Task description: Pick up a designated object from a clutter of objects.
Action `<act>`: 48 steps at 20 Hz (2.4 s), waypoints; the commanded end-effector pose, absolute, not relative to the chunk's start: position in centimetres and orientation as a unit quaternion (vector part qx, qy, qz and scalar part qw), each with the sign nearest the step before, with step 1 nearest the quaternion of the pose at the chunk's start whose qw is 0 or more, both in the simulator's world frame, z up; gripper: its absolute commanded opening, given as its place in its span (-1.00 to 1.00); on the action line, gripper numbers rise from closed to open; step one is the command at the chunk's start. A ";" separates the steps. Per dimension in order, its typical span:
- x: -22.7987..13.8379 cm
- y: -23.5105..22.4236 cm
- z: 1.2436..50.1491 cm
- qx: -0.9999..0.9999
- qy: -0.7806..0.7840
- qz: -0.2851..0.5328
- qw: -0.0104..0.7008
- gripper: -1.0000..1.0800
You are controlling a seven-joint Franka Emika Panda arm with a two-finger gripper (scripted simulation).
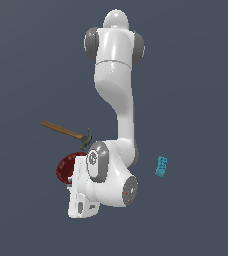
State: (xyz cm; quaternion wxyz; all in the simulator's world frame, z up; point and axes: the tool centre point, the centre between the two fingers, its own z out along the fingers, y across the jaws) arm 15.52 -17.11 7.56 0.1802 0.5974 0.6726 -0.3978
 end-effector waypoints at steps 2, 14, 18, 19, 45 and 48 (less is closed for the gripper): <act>16.9 -14.8 9.8 0.598 0.683 -0.367 0.203 -1.00; 19.6 -4.9 20.1 0.591 0.715 -0.229 0.294 -1.00; 19.5 -1.9 23.8 0.586 0.721 -0.183 0.322 -1.00; 19.4 -1.2 24.7 0.584 0.722 -0.172 0.328 -1.00; 11.3 10.4 42.5 0.529 0.716 0.057 0.451 -1.00; 10.9 10.6 43.1 0.527 0.715 0.064 0.455 -1.00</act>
